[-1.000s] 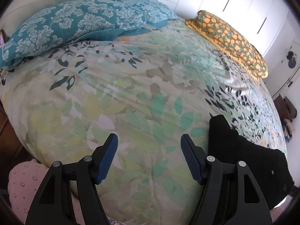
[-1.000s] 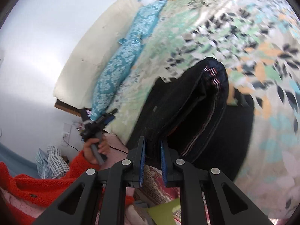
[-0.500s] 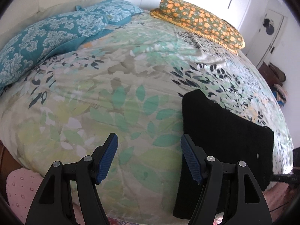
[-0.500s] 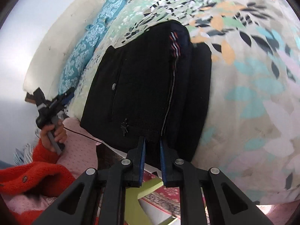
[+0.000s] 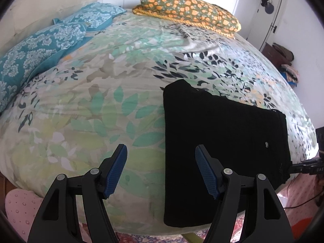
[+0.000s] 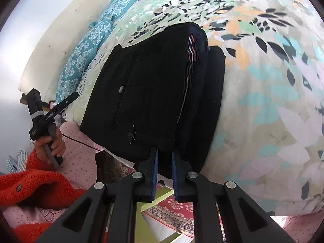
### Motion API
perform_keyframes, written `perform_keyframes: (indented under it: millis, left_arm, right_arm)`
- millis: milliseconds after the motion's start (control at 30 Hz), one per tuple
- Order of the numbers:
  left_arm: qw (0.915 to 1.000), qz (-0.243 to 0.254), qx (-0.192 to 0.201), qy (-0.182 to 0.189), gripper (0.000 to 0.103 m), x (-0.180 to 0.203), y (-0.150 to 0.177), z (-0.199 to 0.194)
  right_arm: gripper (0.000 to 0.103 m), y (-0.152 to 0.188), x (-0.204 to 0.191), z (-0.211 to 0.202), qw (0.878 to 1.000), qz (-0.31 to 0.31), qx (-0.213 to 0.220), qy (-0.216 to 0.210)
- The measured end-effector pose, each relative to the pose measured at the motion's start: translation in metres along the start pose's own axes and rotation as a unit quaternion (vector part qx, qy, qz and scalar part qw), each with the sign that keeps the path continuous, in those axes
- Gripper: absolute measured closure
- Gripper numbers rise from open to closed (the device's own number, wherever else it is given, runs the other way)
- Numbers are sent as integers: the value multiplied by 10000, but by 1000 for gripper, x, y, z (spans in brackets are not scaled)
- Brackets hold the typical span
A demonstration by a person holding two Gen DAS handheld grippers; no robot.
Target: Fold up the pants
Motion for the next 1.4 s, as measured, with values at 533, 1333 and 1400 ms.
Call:
perform_keyframes:
  millis: [533, 1333, 1400]
  left_arm:
    - [9957, 902, -168, 125, 30, 42, 17, 12]
    - [9819, 1650, -930, -59, 20, 50, 62, 28]
    - [9830, 1541, -1000, -26, 18, 47, 62, 31]
  right_arm:
    - [47, -145, -47, -26, 9859, -848, 1213, 782]
    - [49, -12, -60, 33, 9779, -1393, -133, 1552]
    - [49, -12, -58, 33, 9772, -1417, -160, 1572]
Point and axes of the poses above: each gripper's, at about its wrist camera, not at the fingertips, and z roughly the way its jaws point, x to its right, y to its underside, the point moved 10 cm from there along z, roughly the way its jaws point, and after that the axes turned 6 degrees about -z, right-handed, at the moved point
